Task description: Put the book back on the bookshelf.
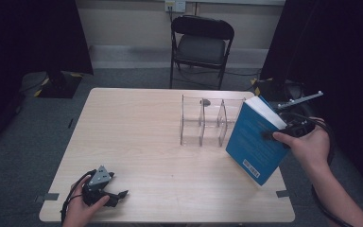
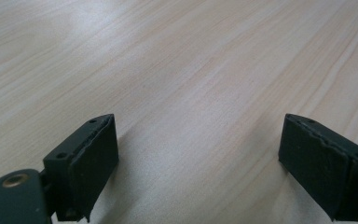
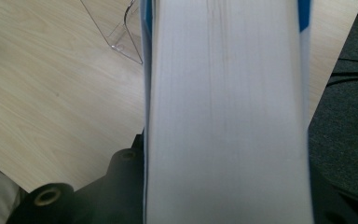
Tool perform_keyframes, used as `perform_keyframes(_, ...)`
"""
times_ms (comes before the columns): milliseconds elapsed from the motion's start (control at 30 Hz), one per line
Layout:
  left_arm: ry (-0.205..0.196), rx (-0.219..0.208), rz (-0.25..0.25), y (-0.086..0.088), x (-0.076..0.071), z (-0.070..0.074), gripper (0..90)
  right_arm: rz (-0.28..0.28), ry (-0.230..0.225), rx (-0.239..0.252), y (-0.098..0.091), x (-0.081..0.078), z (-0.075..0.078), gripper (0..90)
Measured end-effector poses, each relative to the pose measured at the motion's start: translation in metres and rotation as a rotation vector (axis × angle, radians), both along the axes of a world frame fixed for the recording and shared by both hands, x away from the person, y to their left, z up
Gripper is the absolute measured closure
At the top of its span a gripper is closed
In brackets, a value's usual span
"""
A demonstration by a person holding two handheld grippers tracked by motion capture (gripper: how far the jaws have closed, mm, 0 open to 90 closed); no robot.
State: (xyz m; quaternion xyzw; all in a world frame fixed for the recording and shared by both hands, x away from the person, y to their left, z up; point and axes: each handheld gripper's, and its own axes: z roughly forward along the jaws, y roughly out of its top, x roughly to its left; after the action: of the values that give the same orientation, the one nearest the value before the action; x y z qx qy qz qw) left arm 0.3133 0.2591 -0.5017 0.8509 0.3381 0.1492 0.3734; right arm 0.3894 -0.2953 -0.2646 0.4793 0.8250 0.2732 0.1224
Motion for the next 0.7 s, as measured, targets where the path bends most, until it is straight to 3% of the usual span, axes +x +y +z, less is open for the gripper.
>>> perform_keyframes(367, 0.003, -0.003, 0.004, 0.0, 0.0, 0.0, 11.5, -0.037, -0.005, -0.048, 0.005, 0.007, 0.007, 61.8)
perform_keyframes(700, -0.003, 0.005, -0.002, 0.0, 0.0, 0.0, 11.5, -0.057, 0.006, -0.051, 0.013, 0.015, 0.004, 61.8)
